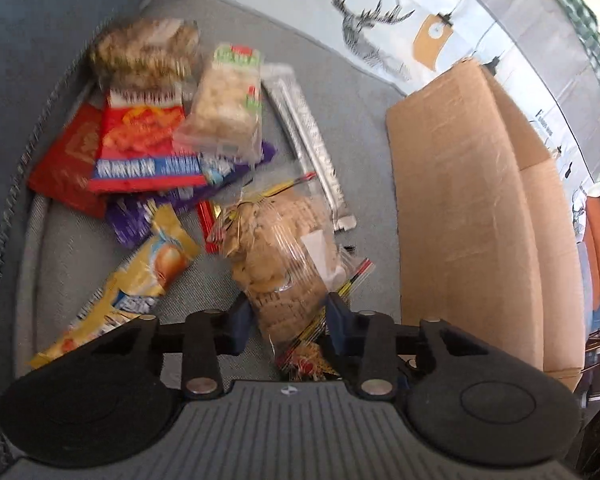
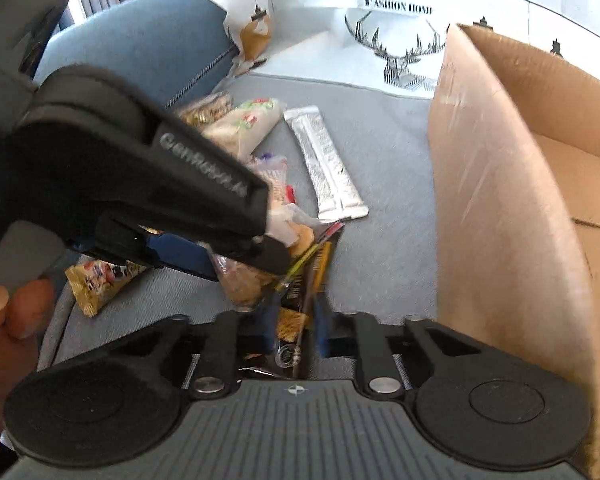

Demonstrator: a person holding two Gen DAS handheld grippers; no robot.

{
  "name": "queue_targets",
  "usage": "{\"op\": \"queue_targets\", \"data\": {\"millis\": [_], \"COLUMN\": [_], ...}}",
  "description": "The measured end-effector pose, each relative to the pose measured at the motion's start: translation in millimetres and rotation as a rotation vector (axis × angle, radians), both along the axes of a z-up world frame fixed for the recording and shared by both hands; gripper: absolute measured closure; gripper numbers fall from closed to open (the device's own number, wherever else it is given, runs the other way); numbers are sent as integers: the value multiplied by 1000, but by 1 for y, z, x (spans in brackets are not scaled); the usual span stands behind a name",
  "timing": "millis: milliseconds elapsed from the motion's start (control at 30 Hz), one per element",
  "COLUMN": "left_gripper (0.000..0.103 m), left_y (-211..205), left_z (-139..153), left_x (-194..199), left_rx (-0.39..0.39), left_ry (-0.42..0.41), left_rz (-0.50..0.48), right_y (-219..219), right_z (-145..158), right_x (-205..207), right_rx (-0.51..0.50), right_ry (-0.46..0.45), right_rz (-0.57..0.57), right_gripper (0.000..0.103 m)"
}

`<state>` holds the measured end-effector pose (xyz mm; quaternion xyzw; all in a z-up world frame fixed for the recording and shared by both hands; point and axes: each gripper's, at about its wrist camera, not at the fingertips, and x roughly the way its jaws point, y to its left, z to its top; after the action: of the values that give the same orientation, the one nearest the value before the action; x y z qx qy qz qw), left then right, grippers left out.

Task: Organize snacks
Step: 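Grasp the clear cracker bag with the left tool while the right tool grasps the dark biscuit bar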

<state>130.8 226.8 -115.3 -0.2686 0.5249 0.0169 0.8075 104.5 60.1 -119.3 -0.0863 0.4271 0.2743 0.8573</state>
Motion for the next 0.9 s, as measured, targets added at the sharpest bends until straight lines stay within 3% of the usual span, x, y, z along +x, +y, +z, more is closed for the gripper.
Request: {"op": "queue_targets", "data": {"millis": [100, 200, 267, 333, 367, 533, 633, 800, 900], "left_gripper": [63, 63, 63, 63, 62, 62, 59, 56, 62], "left_y": [4, 2, 0, 1, 0, -6, -7, -10, -10], "left_z": [11, 22, 25, 24, 22, 6, -1, -4, -1], "left_x": [-8, -17, -23, -27, -28, -17, -15, -11, -11], "left_rx": [15, 108, 151, 171, 176, 211, 215, 225, 219], "left_ry": [-31, -45, -45, -26, -9, 68, 91, 95, 78], "left_rz": [9, 2, -3, -10, -17, -61, -67, -68, -59], "right_y": [-2, -4, -4, -4, -4, 1, 3, 2, -1], "right_z": [-1, -1, 0, 0, -1, -11, -14, -12, -6], "right_x": [1, 0, 2, 3, 5, 12, 9, 9, 8], "right_rx": [3, -1, 2, 8, 9, 13, 2, -5, 7], "right_ry": [18, 26, 16, 19, 25, 80, 86, 69, 45], "right_rz": [0, -8, -7, -17, -16, -21, -19, -7, -21], "right_gripper": [96, 91, 75, 44, 42, 43, 62, 63, 63]}}
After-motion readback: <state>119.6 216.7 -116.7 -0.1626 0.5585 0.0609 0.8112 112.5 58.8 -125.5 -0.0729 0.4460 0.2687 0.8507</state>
